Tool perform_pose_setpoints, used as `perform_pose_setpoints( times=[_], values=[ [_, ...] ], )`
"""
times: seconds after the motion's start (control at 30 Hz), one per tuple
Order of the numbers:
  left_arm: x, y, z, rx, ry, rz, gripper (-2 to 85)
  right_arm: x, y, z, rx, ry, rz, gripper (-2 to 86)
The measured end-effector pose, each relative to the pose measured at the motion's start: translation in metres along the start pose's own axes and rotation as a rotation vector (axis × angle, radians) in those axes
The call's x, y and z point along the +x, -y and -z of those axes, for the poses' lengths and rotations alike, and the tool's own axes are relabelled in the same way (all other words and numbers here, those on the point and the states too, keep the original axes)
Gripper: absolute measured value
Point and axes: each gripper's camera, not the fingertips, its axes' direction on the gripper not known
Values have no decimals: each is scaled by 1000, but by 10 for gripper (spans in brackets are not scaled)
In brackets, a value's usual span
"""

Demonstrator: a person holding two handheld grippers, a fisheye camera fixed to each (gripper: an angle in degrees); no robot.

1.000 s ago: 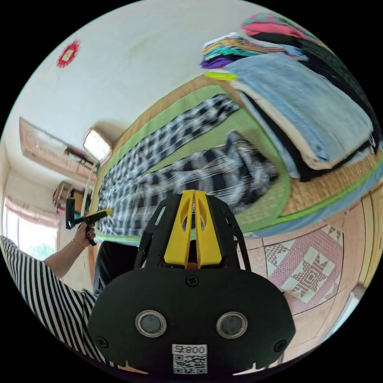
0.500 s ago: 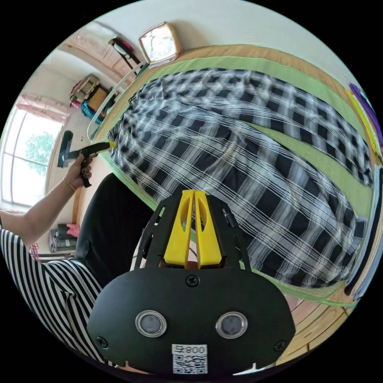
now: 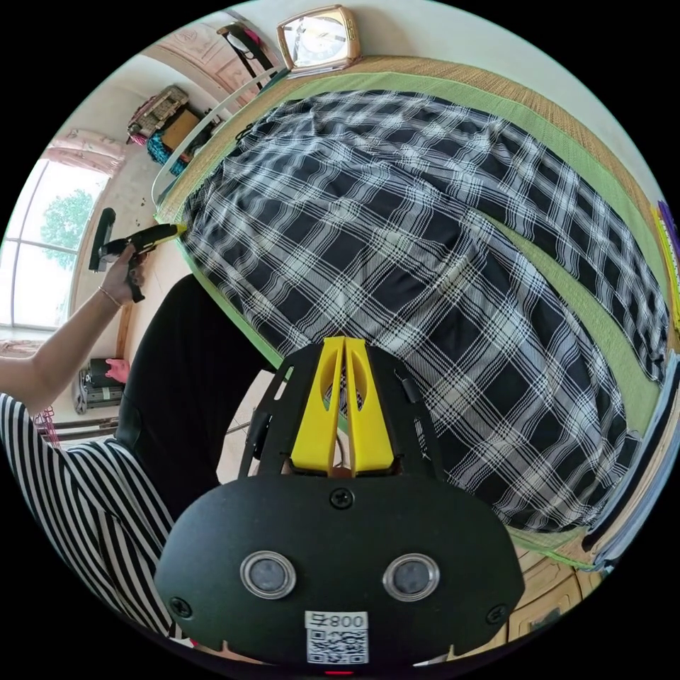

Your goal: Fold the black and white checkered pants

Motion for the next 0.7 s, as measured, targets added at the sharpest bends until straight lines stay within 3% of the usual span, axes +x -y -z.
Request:
perform_pose_setpoints(
  times=[0.1, 0.3, 0.47, 0.7],
  values=[
    [11, 15, 23, 25, 36, -38, 1, 0, 8, 2, -2, 12, -16, 1],
    [-6, 12, 52, -87, 219, 32, 0, -6, 24, 9, -20, -10, -2, 1],
    [-16, -12, 97, -54, 132, 102, 1, -5, 32, 15, -5, 23, -17, 1],
    [21, -12, 143, 15, 62, 29, 1, -9, 43, 25, -27, 49, -20, 0]
  ],
)
